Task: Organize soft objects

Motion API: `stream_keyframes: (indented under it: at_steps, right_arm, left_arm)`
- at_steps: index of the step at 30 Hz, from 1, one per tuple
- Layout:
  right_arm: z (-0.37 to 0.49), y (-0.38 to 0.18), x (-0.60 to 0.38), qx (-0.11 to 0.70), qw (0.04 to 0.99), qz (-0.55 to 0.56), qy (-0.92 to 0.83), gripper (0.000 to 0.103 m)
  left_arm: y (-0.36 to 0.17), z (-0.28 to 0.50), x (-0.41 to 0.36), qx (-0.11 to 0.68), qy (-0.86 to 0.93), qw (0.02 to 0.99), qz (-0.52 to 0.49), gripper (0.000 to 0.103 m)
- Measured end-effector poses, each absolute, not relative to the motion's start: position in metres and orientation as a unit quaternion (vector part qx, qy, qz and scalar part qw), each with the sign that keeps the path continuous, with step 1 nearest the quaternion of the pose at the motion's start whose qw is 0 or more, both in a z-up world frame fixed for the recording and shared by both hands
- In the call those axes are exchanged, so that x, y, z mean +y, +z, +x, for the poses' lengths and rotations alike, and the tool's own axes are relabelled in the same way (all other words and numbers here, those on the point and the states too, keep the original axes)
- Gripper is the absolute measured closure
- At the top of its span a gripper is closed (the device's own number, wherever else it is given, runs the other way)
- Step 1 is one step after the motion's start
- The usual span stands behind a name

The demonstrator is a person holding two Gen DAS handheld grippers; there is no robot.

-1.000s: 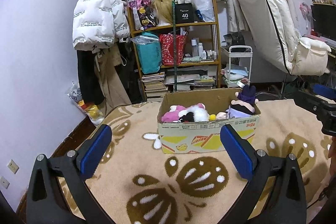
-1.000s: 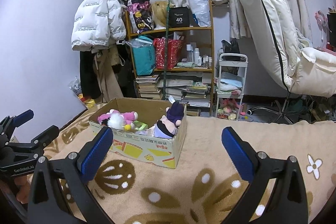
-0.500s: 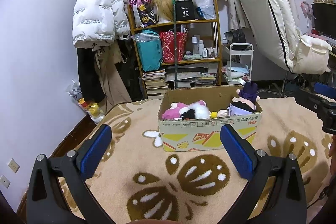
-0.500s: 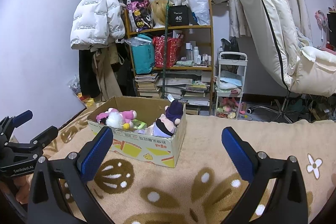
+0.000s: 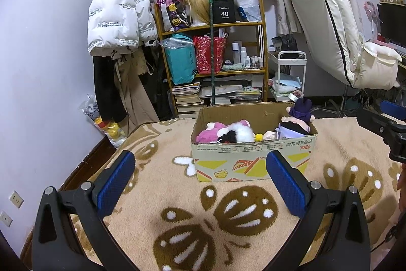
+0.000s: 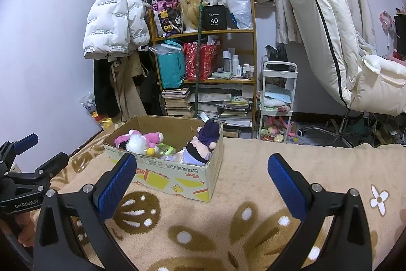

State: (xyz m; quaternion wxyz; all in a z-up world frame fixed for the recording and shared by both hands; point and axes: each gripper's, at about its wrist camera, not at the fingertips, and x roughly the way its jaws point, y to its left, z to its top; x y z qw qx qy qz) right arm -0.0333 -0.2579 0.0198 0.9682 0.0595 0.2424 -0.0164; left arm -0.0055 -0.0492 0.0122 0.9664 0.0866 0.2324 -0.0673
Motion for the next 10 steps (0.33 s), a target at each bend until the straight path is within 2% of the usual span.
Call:
stream_keyframes:
  at_steps: [10]
  right_arm:
    - [-0.0327,0.0205,-0.2587,0.243,0.968,0.06,-0.016,0.0]
  left_arm:
    - [0.0115,-0.0053,-0.0489,0.234,-0.069,0.966,0.085,0.001]
